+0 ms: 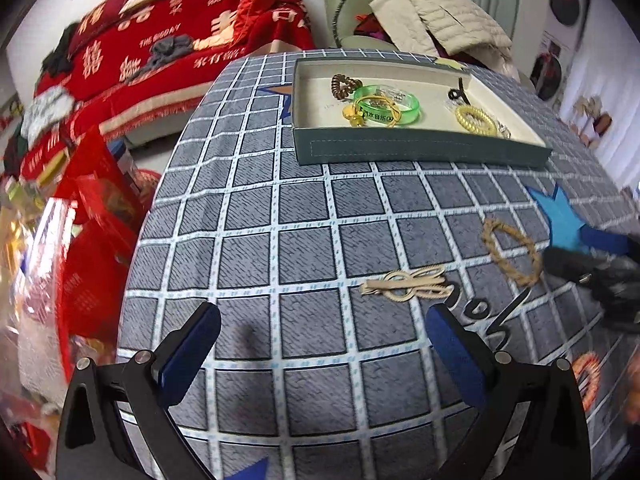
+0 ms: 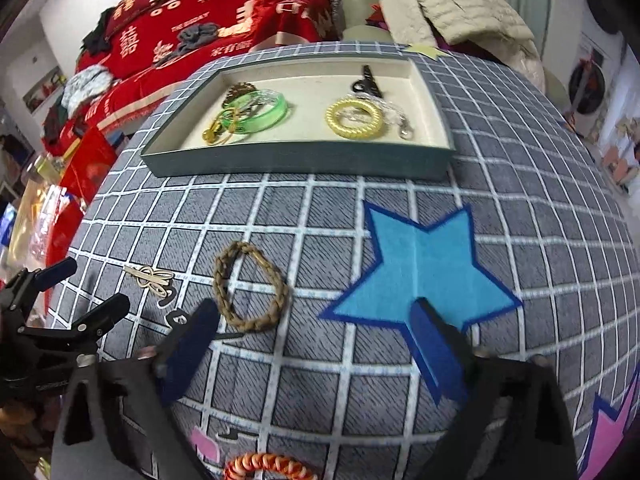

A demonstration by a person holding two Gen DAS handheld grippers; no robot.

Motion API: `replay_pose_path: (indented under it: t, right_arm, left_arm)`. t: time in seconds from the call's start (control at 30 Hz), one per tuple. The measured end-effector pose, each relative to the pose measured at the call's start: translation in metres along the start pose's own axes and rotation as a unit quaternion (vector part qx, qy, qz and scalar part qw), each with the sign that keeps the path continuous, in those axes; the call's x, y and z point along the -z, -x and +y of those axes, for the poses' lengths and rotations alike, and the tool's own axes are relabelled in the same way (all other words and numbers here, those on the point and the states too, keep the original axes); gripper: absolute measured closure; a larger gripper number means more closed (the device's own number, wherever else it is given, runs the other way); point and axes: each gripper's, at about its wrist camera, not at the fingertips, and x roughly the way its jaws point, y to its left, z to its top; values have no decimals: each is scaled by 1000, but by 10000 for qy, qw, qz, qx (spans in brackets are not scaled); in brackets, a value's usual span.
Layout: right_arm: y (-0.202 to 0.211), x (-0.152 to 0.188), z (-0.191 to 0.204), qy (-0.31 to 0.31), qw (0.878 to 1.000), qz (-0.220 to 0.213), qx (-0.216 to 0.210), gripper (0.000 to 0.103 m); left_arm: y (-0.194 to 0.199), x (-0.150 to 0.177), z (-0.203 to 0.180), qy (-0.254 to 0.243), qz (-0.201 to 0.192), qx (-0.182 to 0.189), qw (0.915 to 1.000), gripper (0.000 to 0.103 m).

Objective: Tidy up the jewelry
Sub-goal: 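Grasp the braided brown bracelet with the right tool while the left grasps the beige hair tie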

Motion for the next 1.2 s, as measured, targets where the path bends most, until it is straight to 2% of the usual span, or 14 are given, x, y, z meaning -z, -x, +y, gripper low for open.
replay_pose_path:
  t: [0.1, 0.17, 0.23, 0.3, 0.37, 0.47, 0.5, 0.53, 0.6, 0.7, 0.8, 0.9, 1.1, 1.2]
  right_arm:
    - [-8, -5, 9, 238, 9997, 52, -50, 30]
    - [-15, -7, 15, 437, 9990, 100, -56, 35]
    - [-19, -7, 18, 578, 9982, 148, -30, 43]
    - [-21, -6, 22, 742, 9971, 136, 61, 46]
    - [-21, -5, 25, 907, 9957, 122, 121, 49]
    - [-20, -3, 27, 999, 9949, 111, 75, 60]
    - [-19, -3, 28, 1022, 9947, 109, 52, 69]
    - [-19, -4, 29, 1046, 9944, 114, 27, 82]
    - [-19, -4, 31, 1081, 9941, 128, 0, 94]
    - [-19, -3, 33, 1126, 9936, 120, 26, 94]
    - [-20, -4, 32, 1100, 9939, 128, -9, 94]
    - [-20, -4, 32, 1094, 9939, 132, -17, 94]
    - [-20, -5, 30, 1074, 9940, 194, -97, 94]
    - [-20, -6, 30, 1075, 9939, 213, -102, 94]
  left_arm:
    - [2, -3, -1, 164, -17, 78, 9998, 0]
    - [3, -4, -7, 11, -72, 90, 9999, 0]
    - [3, -4, -11, -270, -138, 65, 9995, 0]
    - [4, -6, -15, -570, -229, 42, 9981, 0]
    - [3, -7, -20, -972, -239, 106, 9949, 0]
    - [-1, -9, -26, -1571, -186, 153, 9873, 0]
    - [-3, -9, -27, -1714, -116, 192, 9849, 0]
    - [-6, -10, -28, -1842, -68, 252, 9825, 0]
    - [-10, -11, -29, -2046, -56, 323, 9783, 7]
    - [-11, -14, -30, -2268, -57, 529, 9725, 9]
    - [-11, -17, -35, -2556, -34, 732, 9640, 17]
    - [-11, -18, -37, -2723, 58, 962, 9574, 17]
    - [-10, -13, -36, -2775, 268, 1376, 9505, 17]
    - [-7, -10, -38, -2763, 339, 1641, 9464, 38]
